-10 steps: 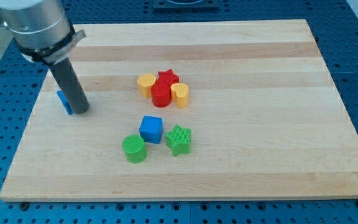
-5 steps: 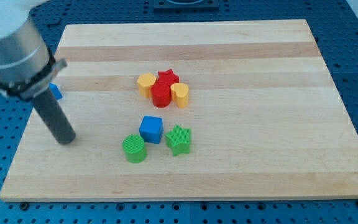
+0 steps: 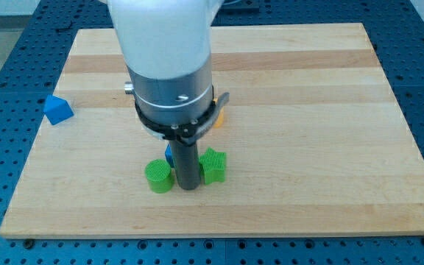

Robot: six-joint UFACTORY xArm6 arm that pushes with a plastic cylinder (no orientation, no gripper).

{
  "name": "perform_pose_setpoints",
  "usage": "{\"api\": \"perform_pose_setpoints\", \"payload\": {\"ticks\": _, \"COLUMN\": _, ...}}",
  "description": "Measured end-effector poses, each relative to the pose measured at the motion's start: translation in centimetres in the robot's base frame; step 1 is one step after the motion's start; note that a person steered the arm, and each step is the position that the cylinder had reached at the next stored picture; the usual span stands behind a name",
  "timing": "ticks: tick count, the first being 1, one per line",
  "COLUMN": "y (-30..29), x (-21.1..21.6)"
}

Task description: Push the green circle towards the center left

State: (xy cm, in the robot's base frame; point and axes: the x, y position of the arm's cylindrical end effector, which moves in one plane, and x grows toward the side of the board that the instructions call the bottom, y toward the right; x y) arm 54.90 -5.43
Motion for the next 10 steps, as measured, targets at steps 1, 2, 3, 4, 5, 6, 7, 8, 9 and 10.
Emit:
{"api": "perform_pose_setpoints", "payload": {"ticks": 1, "y": -2.0, "x": -0.7}}
{"api": "perform_pose_setpoints", "payload": {"ticks": 2, "y": -3.2, "x": -0.7}}
{"api": "perform_pose_setpoints", "payload": {"ticks": 3, "y": 0.6, "x": -0.7}}
{"api": "perform_pose_setpoints", "payload": {"ticks": 4, "y": 1.9, "x": 0.2}}
{"api": "perform_pose_setpoints", "payload": {"ticks": 5, "y": 1.9, "x": 2.5}}
{"api": "perform_pose_setpoints", "payload": {"ticks": 6, "y": -1.5, "x": 2.8}}
{"api": "perform_pose_setpoints", "payload": {"ticks": 7, "y": -7.0, "x": 1.5}}
{"api": "perform_pose_setpoints", "payload": {"ticks": 8, "y": -12.2, "x": -2.3}}
{"api": "perform_pose_setpoints", "payload": {"ticks": 9, "y": -17.6, "x": -6.5}}
{"api": "perform_pose_setpoints", "payload": {"ticks": 10, "y": -21.7, "x": -9.5}}
